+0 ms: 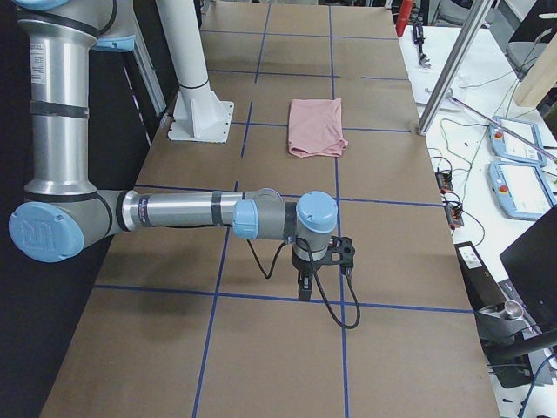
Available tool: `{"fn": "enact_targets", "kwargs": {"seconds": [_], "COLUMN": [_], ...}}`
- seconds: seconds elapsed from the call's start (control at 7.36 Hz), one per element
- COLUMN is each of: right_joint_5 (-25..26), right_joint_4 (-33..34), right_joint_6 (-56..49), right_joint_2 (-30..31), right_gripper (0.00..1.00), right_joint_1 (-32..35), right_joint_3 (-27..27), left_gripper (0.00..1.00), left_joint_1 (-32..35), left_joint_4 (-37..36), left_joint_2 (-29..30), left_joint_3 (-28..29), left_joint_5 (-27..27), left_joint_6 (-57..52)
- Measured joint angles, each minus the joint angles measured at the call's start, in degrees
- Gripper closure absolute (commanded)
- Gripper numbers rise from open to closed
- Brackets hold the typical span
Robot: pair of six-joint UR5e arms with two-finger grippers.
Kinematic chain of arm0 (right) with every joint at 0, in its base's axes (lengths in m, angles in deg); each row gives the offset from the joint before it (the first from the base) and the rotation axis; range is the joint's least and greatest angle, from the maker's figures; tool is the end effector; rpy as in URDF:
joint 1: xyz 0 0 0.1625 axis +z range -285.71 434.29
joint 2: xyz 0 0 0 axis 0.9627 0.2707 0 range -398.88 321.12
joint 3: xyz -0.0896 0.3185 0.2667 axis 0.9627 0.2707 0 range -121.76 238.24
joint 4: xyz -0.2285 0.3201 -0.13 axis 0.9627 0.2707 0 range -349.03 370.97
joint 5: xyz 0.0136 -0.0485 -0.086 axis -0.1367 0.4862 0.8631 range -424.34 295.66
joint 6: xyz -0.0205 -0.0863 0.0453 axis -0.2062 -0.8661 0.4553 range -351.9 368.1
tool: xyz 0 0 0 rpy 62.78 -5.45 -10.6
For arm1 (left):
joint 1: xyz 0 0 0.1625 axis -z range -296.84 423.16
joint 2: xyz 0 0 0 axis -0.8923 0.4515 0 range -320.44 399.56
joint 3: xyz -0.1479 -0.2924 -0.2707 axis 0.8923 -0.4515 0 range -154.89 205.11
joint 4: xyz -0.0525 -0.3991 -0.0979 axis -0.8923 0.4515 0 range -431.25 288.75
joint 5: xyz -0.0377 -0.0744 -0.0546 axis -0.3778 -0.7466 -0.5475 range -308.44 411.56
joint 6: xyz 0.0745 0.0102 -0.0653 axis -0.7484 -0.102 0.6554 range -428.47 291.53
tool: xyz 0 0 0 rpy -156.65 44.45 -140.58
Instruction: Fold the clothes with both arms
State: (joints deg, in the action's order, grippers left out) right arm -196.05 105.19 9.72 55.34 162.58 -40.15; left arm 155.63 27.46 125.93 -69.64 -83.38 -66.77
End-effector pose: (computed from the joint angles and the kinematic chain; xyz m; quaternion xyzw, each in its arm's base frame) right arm 0.0534 -0.4614 0.6322 -0.0108 -0.3558 -0.0006 0.9345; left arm -0.0834 -0.4723 0.6315 0.0817 0.3802 -0.0007 0.9213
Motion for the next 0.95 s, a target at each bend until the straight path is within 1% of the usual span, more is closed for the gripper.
{"fn": "enact_targets", "kwargs": {"seconds": [0.41,0.95], "right_joint_5": [-0.09,-0.01], "right_joint_4": [-0.02,-0.17], "right_joint_6": [-0.14,-0.01], "right_joint_2": [0.64,0.88], "right_gripper": [0.00,0.00], "right_joint_1": [-1.88,-2.06], "right_joint_3": [-1.02,-1.00], "left_gripper": [0.00,0.00], "left_joint_1": [-0.08,-1.36], "left_joint_4": [0.10,-3.78], "left_joint_2": [0.18,-0.13], "left_joint_3": [-0.40,-0.40], "left_joint_5": [-0.13,-0.30], "left_joint_6": [0.09,-0.03]}}
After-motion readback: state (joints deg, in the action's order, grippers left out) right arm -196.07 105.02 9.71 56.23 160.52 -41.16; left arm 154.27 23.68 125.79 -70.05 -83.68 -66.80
